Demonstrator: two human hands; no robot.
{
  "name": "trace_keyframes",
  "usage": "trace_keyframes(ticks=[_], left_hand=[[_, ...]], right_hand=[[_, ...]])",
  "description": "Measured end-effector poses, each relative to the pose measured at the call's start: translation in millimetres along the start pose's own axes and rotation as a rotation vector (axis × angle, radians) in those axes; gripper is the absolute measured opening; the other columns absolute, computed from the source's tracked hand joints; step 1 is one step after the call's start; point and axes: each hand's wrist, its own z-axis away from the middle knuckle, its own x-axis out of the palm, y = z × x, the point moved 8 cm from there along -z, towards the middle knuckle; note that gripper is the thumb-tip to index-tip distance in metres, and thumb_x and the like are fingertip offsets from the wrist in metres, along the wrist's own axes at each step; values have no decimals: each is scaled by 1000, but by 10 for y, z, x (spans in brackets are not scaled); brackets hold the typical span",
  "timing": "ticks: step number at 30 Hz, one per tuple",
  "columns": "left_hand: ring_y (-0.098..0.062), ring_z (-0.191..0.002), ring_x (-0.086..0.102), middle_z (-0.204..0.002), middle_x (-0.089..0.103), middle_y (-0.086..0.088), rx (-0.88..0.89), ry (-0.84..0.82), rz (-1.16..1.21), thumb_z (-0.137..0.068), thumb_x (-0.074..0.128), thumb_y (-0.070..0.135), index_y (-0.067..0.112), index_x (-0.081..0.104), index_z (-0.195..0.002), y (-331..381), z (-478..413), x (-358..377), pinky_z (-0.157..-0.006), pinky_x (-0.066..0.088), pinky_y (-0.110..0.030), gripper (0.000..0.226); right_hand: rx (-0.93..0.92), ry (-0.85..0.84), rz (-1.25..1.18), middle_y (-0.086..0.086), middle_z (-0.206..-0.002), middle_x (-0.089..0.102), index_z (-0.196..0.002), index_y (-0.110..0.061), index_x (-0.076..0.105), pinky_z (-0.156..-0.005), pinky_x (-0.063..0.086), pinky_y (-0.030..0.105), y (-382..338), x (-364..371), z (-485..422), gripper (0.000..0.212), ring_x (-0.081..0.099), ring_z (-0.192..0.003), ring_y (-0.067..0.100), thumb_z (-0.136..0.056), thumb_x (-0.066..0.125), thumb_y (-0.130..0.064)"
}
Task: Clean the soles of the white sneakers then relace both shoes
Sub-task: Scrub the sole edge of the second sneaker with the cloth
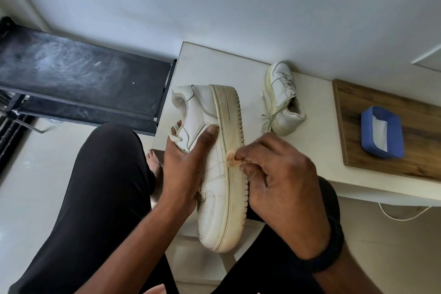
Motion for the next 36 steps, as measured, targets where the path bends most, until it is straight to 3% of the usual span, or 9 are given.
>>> trace_keyframes(ticks=[5, 13, 19, 26, 36], left_hand=[[-38, -109, 74, -119, 75, -19, 6, 2, 13, -95, 75, 23, 8, 59, -134, -14, -8, -30, -95, 58, -63, 45], [-33, -111, 75, -121, 75, -14, 32, -18, -16, -84, 79, 31, 12, 60, -134, -13, -2, 19, -97, 58, -60, 56], [-38, -112, 73, -121, 75, -18, 25, -3, 7, -90, 77, 27, 9, 61, -133, -43, -21, -40, -100, 55, -64, 50], [-35, -110, 75, -122, 75, -16, 10, -33, 1, -85, 78, 31, 10, 59, -135, -31, -11, 9, -97, 58, -60, 58], [-38, -113, 73, -121, 76, -18, -74, -66, 32, -90, 78, 27, 8, 65, -131, -106, -26, 10, -100, 56, -61, 47]], right_hand=[[-91, -109, 28, -2, -93, 65, -98, -17, 75, -73, 61, 35, -153, 120, 97, 25, 65, -86, 16, -78, 76, -3], [1, 35, 20, -2, -95, 67, -100, -14, 76, -73, 62, 34, 54, -66, -99, 24, 68, -83, 15, -80, 70, -2], [-110, -191, 92, -1, -95, 60, -96, -17, 72, -71, 60, 37, -286, 192, 71, 26, 61, -86, 17, -75, 75, 0], [0, -25, 13, -3, -97, 67, -98, -16, 75, -73, 62, 34, 26, -37, -136, 27, 68, -85, 15, -78, 76, 3], [-41, -70, 16, -3, -95, 64, -96, -15, 75, -75, 62, 34, -41, 112, -20, 24, 66, -86, 14, -78, 78, 0]])
